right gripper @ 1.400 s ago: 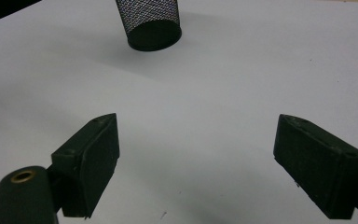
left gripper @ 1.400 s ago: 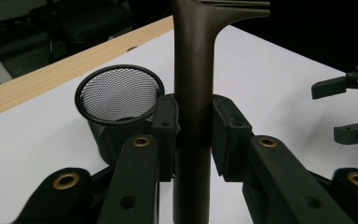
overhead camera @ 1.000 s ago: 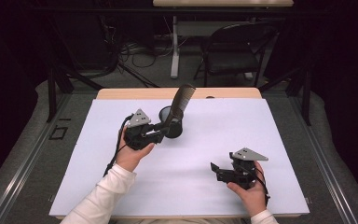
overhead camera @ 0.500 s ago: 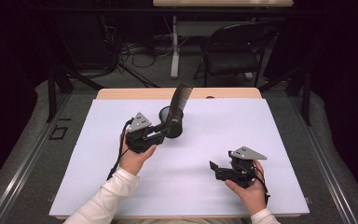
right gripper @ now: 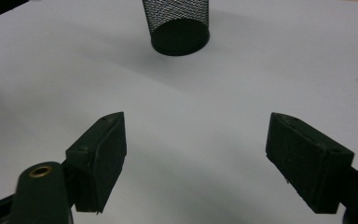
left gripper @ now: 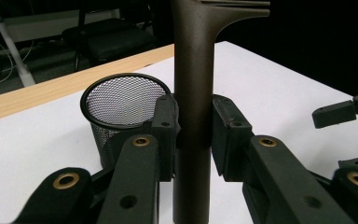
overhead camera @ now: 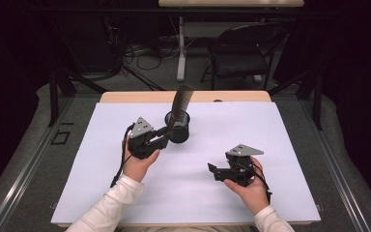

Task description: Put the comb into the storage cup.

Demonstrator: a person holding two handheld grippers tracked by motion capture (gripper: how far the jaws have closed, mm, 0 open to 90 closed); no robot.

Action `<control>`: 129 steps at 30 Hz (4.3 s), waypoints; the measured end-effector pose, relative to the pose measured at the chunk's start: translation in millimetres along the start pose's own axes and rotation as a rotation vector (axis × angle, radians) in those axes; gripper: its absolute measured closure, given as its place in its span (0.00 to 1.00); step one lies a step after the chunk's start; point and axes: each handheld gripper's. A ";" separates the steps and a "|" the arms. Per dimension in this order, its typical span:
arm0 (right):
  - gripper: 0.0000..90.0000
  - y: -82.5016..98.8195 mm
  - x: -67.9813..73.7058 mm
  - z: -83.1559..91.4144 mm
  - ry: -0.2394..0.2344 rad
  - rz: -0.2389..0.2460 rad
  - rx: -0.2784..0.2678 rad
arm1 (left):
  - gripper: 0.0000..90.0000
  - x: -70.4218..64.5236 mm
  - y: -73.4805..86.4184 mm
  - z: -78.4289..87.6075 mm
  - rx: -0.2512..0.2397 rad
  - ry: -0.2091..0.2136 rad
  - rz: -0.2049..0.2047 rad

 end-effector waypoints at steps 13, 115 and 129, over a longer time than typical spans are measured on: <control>0.27 -34.7 -5.3 -12.7 -0.012 0.040 -0.054 | 0.81 5.8 0.5 0.9 -0.002 -0.002 0.014; 0.65 -139.2 -29.4 -21.7 -0.179 -0.046 -0.165 | 0.81 2.0 23.9 -10.9 0.027 -0.017 -0.015; 0.69 -139.3 -42.9 -13.5 -0.211 -0.156 -0.216 | 0.81 -5.1 30.5 -16.2 0.045 0.004 -0.031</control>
Point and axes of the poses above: each handheld gripper's, and its own axes: z roughly backward along the jaws, y roughly out of its underside, x roughly to its left, and after that the axes turned 14 degrees about z, right-handed
